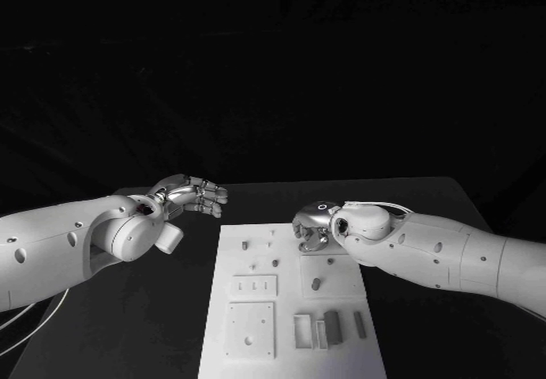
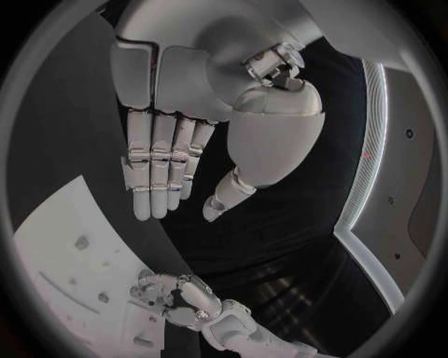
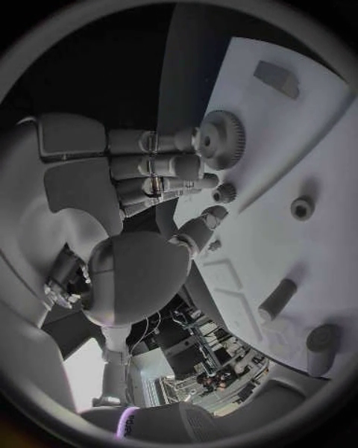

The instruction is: Assemble the parts on the task board

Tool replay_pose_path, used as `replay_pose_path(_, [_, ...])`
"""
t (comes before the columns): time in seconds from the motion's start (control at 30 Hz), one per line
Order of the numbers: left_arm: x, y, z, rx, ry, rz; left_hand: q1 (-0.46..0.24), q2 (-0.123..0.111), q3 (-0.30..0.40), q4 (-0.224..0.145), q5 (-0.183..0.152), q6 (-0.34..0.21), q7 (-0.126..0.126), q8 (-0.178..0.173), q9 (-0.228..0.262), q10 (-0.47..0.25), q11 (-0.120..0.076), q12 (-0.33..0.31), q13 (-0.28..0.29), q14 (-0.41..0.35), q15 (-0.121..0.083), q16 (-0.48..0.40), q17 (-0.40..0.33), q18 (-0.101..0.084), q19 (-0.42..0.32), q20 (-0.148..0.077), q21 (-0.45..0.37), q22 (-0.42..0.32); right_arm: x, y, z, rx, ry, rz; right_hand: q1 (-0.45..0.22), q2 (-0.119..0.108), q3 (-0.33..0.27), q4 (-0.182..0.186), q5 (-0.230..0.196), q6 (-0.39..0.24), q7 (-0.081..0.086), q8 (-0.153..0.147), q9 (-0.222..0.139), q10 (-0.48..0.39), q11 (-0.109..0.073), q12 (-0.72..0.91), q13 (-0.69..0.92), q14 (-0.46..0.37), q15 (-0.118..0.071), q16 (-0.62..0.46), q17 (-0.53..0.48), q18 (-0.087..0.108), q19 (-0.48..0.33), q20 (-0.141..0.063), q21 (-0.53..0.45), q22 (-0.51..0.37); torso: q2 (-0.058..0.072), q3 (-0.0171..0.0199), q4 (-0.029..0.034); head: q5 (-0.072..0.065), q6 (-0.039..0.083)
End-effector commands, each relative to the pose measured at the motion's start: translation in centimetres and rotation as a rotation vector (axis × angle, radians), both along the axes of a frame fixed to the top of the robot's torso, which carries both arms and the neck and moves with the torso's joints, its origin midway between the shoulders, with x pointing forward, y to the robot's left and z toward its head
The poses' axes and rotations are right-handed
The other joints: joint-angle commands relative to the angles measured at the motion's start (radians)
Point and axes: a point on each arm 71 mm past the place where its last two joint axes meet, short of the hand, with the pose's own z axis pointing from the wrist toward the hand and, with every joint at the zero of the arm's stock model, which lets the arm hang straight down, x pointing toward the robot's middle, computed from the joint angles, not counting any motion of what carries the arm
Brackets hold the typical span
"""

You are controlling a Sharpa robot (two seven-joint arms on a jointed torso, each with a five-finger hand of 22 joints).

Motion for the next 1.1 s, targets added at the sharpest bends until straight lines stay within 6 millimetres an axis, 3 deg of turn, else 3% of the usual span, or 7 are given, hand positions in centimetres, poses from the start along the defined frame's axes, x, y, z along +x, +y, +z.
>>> replay_pose_path(0.03, [0.07,-0.07,0.11,0.004,-0.003,0.004,-0.002,-0.004,-0.001,0.005,0.003,0.005,0.003,-0.006,-0.002,0.006,0.004,-0.005,-0.001,-0.004,0.004,-0.007,0.001,0.014,-0.006,-0.004,-0.003,0.002,-0.05,0.02,-0.18,-0.046,-0.002,0.000,-0.013,0.000,0.004,0.001,0.001,-0.005,0.004,-0.007,0.003,-0.025,0.005,-0.015,0.002,-0.004,0.006,0.002,-0.002,0.115,-0.009,0.001,0.001,0.017,0.008,0.0026,0.0040,-0.001,0.000])
replay_pose_path(0.3, [0.16,0.18,0.06,0.009,0.001,0.012,-0.004,-0.003,-0.001,0.007,0.003,0.005,0.003,-0.008,-0.002,0.006,0.004,-0.007,-0.001,-0.004,0.004,-0.008,0.003,0.013,-0.006,-0.005,-0.003,0.002,-0.20,-0.01,-0.31,-0.048,0.005,0.004,-0.019,-0.009,0.014,0.000,0.001,-0.010,0.009,-0.015,0.010,-0.097,0.034,-0.075,-0.015,-0.021,0.033,0.001,-0.006,0.115,-0.021,0.007,-0.008,0.015,0.016,0.0046,0.0062,-0.006,-0.003])
replay_pose_path(0.5, [0.15,0.17,0.04,0.009,0.005,0.010,-0.004,-0.003,-0.001,0.007,0.003,0.005,0.003,-0.008,-0.003,0.006,0.004,-0.008,-0.001,-0.004,0.004,-0.009,0.003,0.012,-0.006,-0.005,-0.004,0.002,-0.22,0.01,-0.53,-0.047,0.008,0.005,-0.016,-0.008,0.017,-0.001,0.001,-0.011,0.010,-0.016,0.011,-0.098,0.035,-0.079,-0.017,-0.021,0.035,0.002,-0.006,0.115,-0.021,0.007,-0.008,0.016,0.020,0.0054,0.0068,-0.008,-0.002])
replay_pose_path(1.1, [0.38,0.33,-0.04,0.015,0.015,0.013,-0.007,-0.001,-0.001,0.008,0.003,0.003,0.005,-0.012,-0.004,0.006,0.005,-0.013,-0.002,-0.004,0.004,-0.012,0.006,0.010,-0.006,-0.007,-0.005,0.003,-0.12,0.03,-0.85,-0.080,0.008,0.010,0.003,-0.003,0.026,-0.003,0.001,-0.006,0.008,-0.019,0.014,-0.102,0.041,-0.098,-0.027,-0.025,0.041,0.008,-0.006,0.115,-0.026,0.008,-0.007,0.018,0.029,0.0099,0.0074,0.000,0.003])
